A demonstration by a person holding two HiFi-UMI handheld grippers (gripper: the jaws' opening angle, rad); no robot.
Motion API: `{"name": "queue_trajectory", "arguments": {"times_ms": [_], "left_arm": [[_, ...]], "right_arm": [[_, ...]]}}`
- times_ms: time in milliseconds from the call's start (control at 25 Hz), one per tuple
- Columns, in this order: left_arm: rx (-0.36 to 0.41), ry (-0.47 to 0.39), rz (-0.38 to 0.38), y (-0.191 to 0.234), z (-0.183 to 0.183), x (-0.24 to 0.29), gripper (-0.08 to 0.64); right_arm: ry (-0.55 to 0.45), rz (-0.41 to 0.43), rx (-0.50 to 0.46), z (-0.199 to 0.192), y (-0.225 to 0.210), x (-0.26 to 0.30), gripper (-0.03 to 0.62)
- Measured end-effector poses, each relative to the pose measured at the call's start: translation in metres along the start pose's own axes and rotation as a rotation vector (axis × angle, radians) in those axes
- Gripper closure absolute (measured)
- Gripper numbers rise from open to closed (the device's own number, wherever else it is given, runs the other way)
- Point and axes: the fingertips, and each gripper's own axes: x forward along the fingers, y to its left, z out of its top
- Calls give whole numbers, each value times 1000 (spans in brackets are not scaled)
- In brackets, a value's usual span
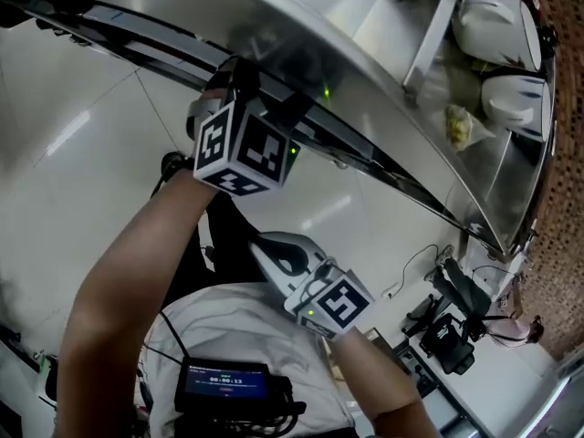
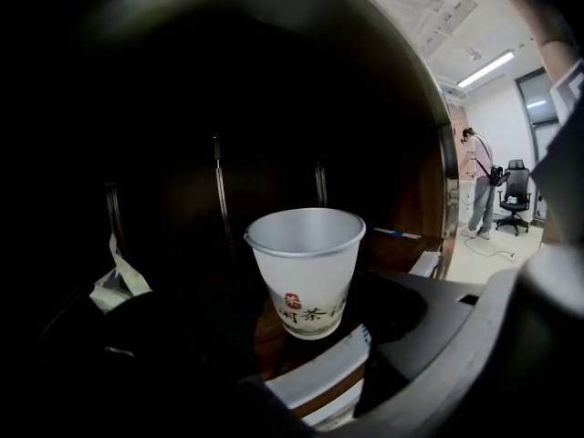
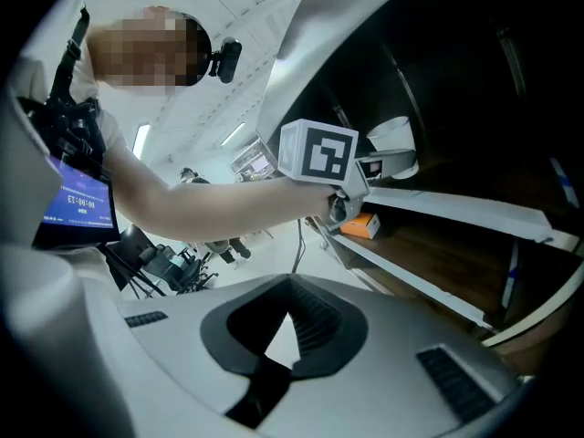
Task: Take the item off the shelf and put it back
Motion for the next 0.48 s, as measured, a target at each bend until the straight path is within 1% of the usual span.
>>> {"name": "queue_trajectory", "arguments": {"times_ms": [120,240,320,400,480], "left_arm": [[10,3,12,4,4,16,242],[-2,20,33,9,5,31,241],[-13,44,40,11,2,39,241],[-12,87,30,8,-6,46,238],[-6,110,20,4,-11,50,232]], "right_arm": [[3,-9,4,-4,-4,-5,586],[19,-12,21,-8,-5,-10,586],[15,-14,27,-7,-6,-12,586],[-2,-19,19,-5,-10,-13,586],[-2,-14,16,-3,-10,-14,586]]}}
